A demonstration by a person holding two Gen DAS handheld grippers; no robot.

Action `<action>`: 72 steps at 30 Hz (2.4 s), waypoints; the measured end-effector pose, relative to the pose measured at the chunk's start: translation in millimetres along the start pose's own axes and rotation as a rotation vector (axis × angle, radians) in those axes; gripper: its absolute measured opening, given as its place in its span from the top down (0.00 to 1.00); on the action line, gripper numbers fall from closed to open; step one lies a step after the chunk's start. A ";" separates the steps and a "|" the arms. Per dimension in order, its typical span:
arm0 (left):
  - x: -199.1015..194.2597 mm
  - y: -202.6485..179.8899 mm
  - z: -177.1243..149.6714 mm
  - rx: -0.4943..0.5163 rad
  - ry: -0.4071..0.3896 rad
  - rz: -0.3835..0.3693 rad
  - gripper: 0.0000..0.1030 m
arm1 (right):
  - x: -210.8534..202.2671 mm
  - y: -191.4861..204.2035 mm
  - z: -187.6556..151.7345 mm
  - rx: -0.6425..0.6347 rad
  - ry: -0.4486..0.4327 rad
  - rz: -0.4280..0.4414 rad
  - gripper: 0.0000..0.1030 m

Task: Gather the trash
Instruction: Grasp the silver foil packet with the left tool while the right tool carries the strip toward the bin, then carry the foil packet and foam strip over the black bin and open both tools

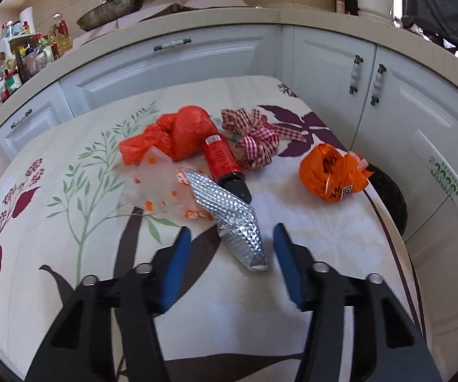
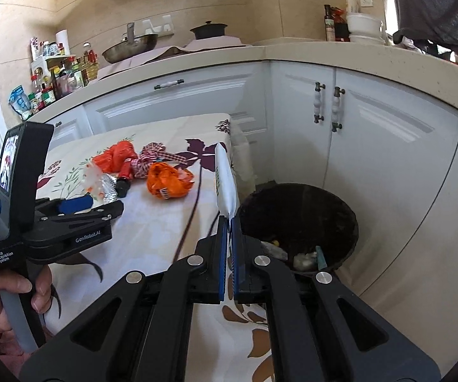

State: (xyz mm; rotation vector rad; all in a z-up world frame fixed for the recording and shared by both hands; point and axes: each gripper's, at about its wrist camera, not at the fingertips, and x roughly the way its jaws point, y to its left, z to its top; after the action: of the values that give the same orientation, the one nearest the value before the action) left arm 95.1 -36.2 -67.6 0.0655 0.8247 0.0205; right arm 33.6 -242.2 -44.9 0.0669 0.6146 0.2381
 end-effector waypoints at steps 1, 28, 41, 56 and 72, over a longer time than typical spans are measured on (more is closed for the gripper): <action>1.0 -1.2 -0.3 0.004 0.004 0.000 0.60 | 1.1 -1.5 -0.3 0.004 0.001 0.001 0.97; -51.6 -18.9 11.5 0.061 -0.181 -0.071 0.82 | 5.3 -25.2 14.9 0.035 -0.038 -0.056 0.97; -31.1 -77.6 48.7 0.094 -0.209 -0.191 0.84 | 9.2 -56.6 30.7 0.071 -0.072 -0.140 0.97; -7.2 -123.0 81.0 0.126 -0.244 -0.210 0.84 | 34.3 -106.5 47.1 0.131 -0.103 -0.211 0.97; 20.9 -151.3 96.3 0.158 -0.220 -0.199 0.84 | 79.1 -138.0 57.9 0.151 -0.087 -0.247 0.97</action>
State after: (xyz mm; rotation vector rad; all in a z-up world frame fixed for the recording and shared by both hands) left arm 178.9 -191.0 -27.8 0.1326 0.6083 -0.2358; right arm 157.3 -356.6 -60.5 0.1451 0.5479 -0.0506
